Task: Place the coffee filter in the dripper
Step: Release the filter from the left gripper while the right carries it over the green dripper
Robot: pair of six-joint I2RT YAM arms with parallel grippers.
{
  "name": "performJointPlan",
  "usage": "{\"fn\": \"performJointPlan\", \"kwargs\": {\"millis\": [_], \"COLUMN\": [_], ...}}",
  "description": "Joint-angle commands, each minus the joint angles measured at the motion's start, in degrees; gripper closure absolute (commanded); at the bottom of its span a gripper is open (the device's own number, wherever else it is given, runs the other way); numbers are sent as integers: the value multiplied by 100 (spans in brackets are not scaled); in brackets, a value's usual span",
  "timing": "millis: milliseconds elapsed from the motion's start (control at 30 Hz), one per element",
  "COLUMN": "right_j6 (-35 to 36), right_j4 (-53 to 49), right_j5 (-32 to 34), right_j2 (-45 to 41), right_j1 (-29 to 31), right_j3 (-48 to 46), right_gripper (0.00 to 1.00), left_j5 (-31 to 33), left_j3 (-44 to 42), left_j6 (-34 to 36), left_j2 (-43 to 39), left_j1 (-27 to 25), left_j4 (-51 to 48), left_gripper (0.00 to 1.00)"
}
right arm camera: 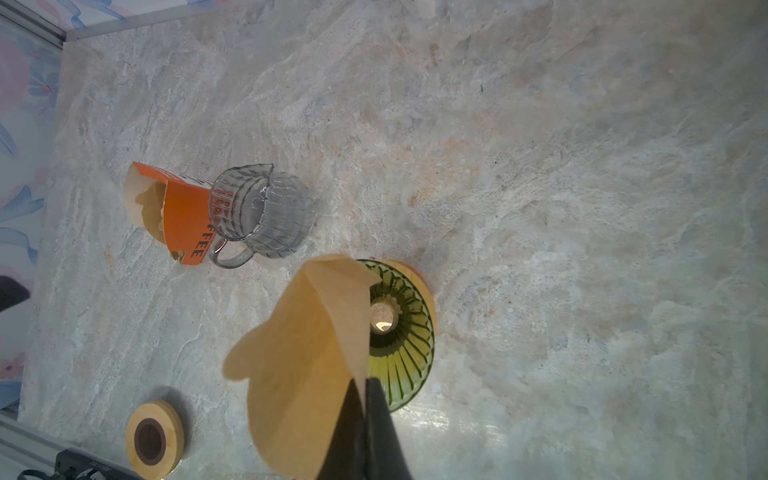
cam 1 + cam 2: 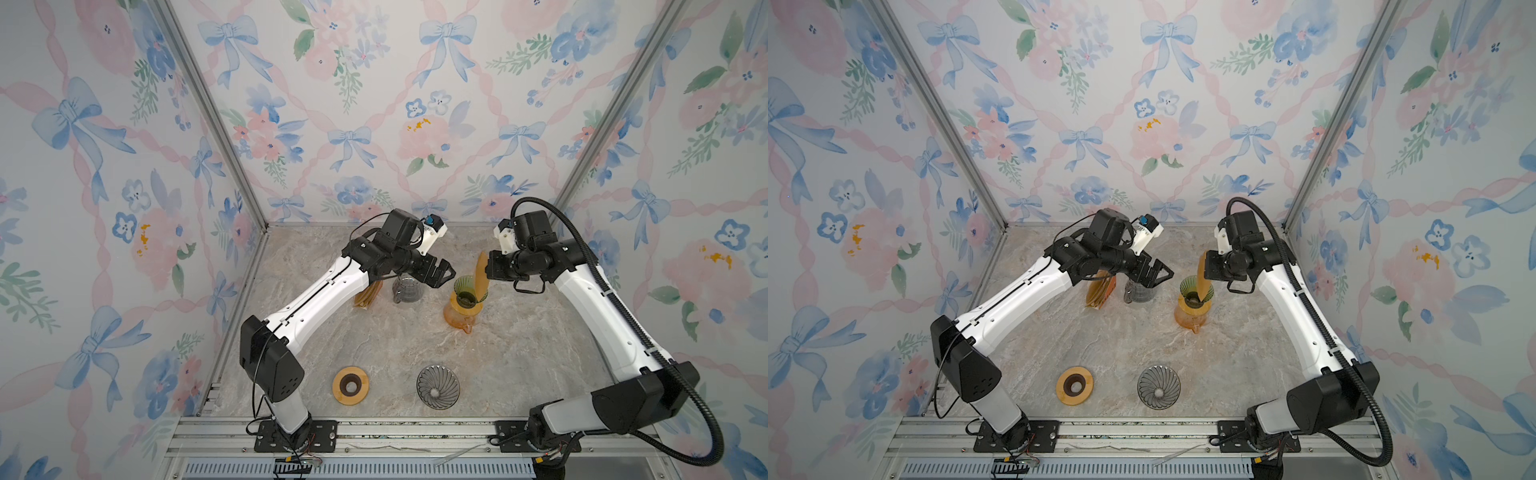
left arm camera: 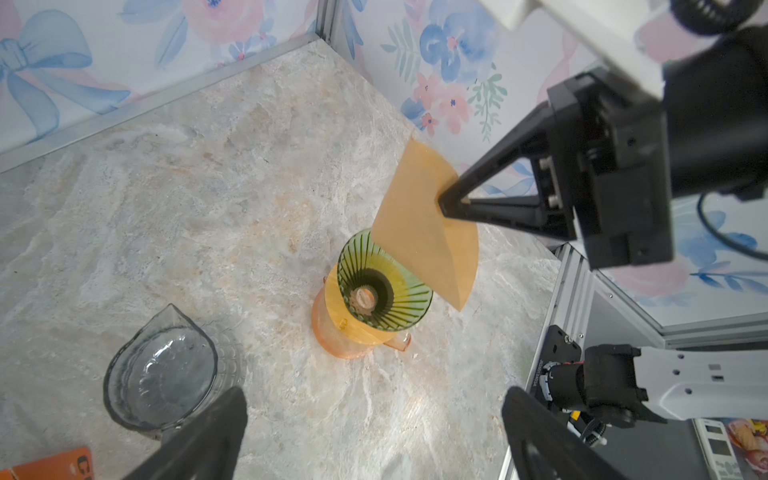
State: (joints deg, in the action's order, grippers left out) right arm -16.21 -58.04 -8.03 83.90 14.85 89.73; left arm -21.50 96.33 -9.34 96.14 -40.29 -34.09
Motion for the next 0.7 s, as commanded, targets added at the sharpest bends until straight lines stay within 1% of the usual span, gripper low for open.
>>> {"fn": "performJointPlan", "kwargs": {"millis": [0,100,233,400,567,667], "right_j6": [126,182,249,308,315,328], "right_j4": [-578,-705,-915,-1114,-1125,-1098], "right_j5": [-334,-502,-679,-599,-509,-461], "right_j2": [217,449,791,1205,1392,1426], "right_j1": [-116,-160,-173,-174,-151,-156], "right_j3": [288,417,648,860,897,887], "right_gripper": [98,98,97,96,92,88], "left_j5": [-88,-206,-191,-119,-122,-100], "left_j3": [-457,-638,-762,-796,-803,-800], "left_j6": [410,476,492,503,504,501], "left_j2": [-436,-557,-655,-699,-695,-678], "left_j1": [28,30,26,30,28,30], "left_j4": [687,700,694,695,685,693], "left_gripper": [2,2,2,2,2,2]}}
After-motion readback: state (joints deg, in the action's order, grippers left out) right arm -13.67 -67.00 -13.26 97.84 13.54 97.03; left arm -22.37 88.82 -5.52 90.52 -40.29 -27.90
